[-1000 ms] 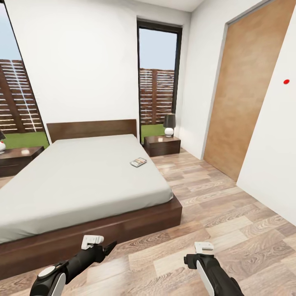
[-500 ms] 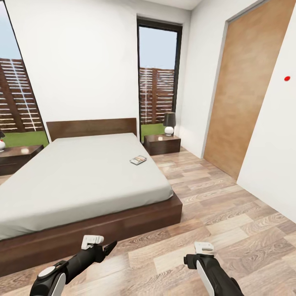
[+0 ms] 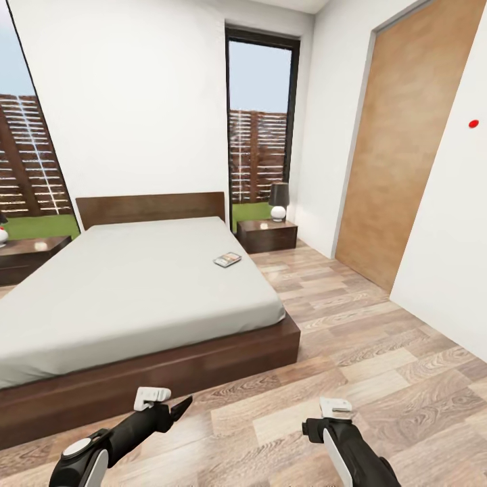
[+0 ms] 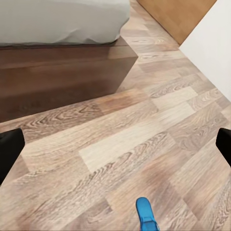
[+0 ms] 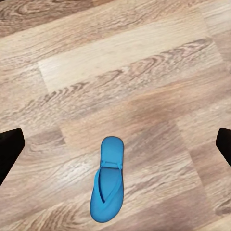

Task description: In the bedroom, move the book from the bed onto either nightstand, and place the two sandals side by side next to the bed.

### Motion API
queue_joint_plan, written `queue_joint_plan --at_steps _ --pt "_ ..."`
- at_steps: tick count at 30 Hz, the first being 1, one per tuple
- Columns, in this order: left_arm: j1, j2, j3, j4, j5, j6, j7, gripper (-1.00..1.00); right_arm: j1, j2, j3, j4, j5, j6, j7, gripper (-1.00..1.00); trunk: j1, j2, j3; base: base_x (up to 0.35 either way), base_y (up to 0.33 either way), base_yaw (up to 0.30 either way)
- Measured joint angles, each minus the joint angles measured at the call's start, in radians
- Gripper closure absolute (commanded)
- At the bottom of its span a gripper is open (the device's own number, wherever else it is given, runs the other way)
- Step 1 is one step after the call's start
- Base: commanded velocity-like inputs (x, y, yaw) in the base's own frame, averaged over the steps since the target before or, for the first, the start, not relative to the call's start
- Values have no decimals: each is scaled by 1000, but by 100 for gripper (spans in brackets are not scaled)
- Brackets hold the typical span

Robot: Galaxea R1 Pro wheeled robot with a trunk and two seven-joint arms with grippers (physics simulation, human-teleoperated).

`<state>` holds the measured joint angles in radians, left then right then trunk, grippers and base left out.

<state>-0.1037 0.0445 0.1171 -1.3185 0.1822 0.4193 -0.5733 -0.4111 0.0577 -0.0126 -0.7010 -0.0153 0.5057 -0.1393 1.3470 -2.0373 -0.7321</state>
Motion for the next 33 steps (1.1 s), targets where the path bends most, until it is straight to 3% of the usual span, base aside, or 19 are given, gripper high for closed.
queue_joint_plan --at_steps 33 --pt "0 -1 0 3 0 0 1 -100 0 0 0 0 0 0 0 -100 127 -231 -103 0 0 0"
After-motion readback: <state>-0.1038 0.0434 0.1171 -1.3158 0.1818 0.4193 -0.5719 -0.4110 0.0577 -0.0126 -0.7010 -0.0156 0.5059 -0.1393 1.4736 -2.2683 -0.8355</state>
